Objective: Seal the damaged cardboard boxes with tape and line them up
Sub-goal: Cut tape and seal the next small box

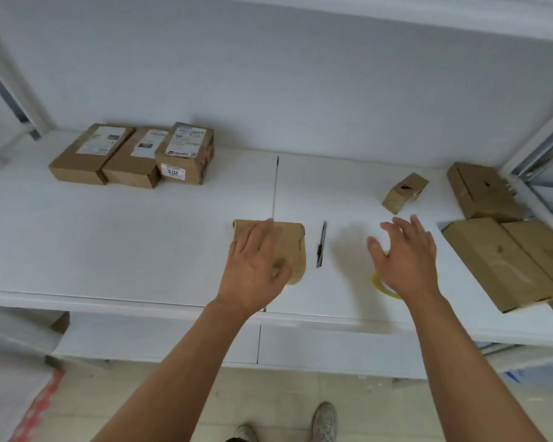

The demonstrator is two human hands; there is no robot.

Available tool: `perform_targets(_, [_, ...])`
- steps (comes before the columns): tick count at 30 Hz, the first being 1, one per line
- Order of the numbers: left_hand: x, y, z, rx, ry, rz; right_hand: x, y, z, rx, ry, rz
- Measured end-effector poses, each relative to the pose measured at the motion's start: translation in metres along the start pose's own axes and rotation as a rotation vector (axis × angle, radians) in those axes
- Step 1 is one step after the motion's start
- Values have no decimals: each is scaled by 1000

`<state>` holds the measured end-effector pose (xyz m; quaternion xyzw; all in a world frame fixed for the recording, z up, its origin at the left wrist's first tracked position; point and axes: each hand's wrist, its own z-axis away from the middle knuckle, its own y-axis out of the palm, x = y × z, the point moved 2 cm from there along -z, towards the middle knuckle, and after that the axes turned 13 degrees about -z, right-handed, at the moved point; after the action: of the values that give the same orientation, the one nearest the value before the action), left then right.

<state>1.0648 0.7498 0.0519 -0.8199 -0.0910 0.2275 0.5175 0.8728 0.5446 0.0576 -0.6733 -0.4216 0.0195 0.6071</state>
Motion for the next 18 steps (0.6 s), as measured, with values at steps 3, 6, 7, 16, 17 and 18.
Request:
perform_targets(3, [-6, 0, -26, 168, 25, -39, -36, -19, -7, 283, 276, 68])
perform_targets(6, [-26, -2, -46, 127, 119, 37, -50, -26, -5, 331, 323, -171])
perform_targets(7, [-39, 3, -49, 155, 156, 66, -52, -28, -3, 293, 322, -221])
perform_targets(16, [-132, 119, -72, 799, 93, 218, -63, -29, 9, 241, 261, -290])
perform_targets(17, [-132, 126, -75, 803, 114, 136, -64, -29, 9, 243, 249, -286])
perform_targets(18, [-132, 131, -78, 797, 135, 60, -66, -28, 8, 243, 242, -286])
